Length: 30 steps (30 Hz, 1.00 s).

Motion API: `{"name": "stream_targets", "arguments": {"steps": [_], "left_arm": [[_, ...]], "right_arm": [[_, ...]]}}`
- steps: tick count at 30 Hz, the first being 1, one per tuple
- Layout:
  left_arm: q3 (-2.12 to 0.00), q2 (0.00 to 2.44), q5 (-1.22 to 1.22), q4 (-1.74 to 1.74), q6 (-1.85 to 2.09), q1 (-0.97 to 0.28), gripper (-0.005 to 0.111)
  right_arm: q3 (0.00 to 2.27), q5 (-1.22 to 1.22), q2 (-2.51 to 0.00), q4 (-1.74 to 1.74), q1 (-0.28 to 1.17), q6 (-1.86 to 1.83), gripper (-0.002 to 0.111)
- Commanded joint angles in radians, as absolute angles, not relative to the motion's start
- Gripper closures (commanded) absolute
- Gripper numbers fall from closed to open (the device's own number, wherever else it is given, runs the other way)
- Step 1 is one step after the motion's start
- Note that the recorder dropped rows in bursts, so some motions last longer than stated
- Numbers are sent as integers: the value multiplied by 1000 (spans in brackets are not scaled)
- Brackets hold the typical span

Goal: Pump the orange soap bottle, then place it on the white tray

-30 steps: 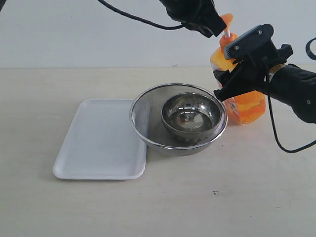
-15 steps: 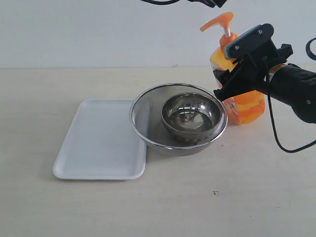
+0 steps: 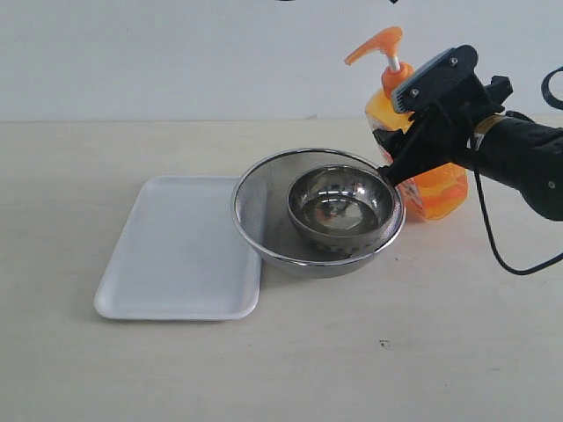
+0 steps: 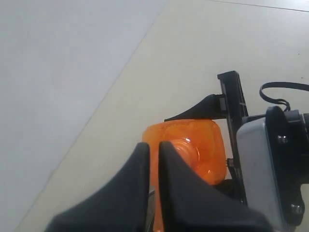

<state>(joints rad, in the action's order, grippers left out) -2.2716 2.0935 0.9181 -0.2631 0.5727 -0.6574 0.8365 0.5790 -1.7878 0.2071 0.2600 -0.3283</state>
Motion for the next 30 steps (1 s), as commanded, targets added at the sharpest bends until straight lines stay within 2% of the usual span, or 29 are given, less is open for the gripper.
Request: {"name": "stream_targets", "arguments": {"steps": [1,30], "left_arm": [[-2269,2084,912,-272,581,-661,102],[-2269,2152,893,-272,609,-661,102]], "right_arm": [[847,595,-1767,223,262,-324,108],[847,595,-1767,225,262,-297,108]]}}
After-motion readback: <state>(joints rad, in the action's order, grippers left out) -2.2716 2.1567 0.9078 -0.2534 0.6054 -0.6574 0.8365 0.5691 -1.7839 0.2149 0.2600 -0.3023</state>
